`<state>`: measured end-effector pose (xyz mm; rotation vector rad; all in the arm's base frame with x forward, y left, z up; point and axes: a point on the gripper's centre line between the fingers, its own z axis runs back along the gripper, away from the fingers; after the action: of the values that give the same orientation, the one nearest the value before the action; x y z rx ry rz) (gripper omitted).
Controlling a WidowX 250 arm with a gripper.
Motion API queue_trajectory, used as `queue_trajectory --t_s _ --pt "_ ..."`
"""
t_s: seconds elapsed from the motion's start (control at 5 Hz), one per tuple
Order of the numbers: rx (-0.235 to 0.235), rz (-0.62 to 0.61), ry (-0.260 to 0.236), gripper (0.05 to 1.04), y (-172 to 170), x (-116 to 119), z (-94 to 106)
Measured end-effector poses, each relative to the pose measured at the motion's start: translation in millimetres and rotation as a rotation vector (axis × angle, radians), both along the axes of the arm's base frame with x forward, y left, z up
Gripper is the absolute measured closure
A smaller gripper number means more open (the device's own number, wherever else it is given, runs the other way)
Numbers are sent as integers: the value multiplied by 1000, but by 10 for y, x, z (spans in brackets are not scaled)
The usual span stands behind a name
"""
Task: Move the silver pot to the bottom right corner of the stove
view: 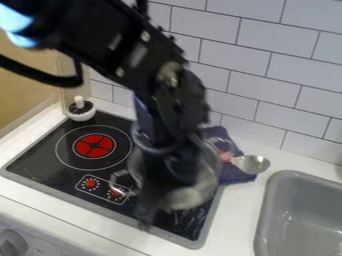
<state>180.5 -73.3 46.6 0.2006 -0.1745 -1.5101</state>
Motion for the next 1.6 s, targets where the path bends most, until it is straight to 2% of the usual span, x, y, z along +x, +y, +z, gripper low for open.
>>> queue_trajectory --t_s 0.2,0.4,0.6,0.8,1.2,1.4,1.6 --pt "12 -64 19 1029 -138 -73 -111" --pt "24 -74 59 1029 -165 -86 -260" --pt "50 -87 77 1004 -172 -99 -354" --pt "79 -87 95 840 -134 -119 -387" --pt "83 -80 75 280 -122 -93 -347" --pt "68 -87 59 77 -131 -84 -280" --pt "34 -96 50 77 -137 -80 -192"
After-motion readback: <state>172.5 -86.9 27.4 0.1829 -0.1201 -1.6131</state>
